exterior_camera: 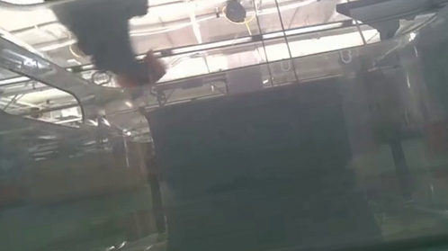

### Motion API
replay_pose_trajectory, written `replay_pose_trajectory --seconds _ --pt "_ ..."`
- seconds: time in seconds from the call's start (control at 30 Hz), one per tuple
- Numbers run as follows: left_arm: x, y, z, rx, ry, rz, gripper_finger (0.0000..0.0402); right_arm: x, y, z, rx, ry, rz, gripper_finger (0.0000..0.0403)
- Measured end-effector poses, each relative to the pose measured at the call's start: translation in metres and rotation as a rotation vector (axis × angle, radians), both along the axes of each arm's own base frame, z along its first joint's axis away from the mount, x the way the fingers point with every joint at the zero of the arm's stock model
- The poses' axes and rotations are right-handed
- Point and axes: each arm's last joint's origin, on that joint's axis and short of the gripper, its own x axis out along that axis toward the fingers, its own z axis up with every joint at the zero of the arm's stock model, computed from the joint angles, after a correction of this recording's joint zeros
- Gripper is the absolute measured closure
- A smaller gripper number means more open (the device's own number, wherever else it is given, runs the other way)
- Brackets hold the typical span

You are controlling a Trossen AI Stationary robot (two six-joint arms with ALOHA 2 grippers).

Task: Sort & place blocks by color
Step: Put the top left orange wooden block into the white bin

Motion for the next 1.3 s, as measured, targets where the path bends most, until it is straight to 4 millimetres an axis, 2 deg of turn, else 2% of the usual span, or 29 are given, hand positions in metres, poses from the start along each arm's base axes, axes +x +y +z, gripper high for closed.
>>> replay_pose_trajectory --seconds 0.27,0.5,0.6,0.8,0.93,1.3 --pt "0.018 0.043 0.023 0.088 -0.285 0.095 0.0358 0.0 0.0 0.0 0.0 0.0 0.0 0.0193" --pt "0.016 0.073 0.029 0.122 -0.356 0.197 0.0356 0.0 0.0 0.0 0.0 0.001 0.0 0.0193" --pt "0.02 0.084 0.02 0.124 -0.328 0.228 0.0352 0.0 0.0 0.0 0.0 0.0 0.0 0.0193" --pt "0.032 0.104 -0.012 0.095 -0.224 0.305 0.0355 0.0 0.0 0.0 0.0 0.0 -0.001 0.0193" --pt "0.036 0.115 -0.026 0.084 -0.197 0.345 0.0349 0.0 0.0 0.0 0.0 0.0 0.0 0.0193" --pt "0.043 0.122 -0.07 -0.003 -0.039 0.426 0.0349 0.0 0.0 0.0 0.0 0.0 0.0 0.0193"
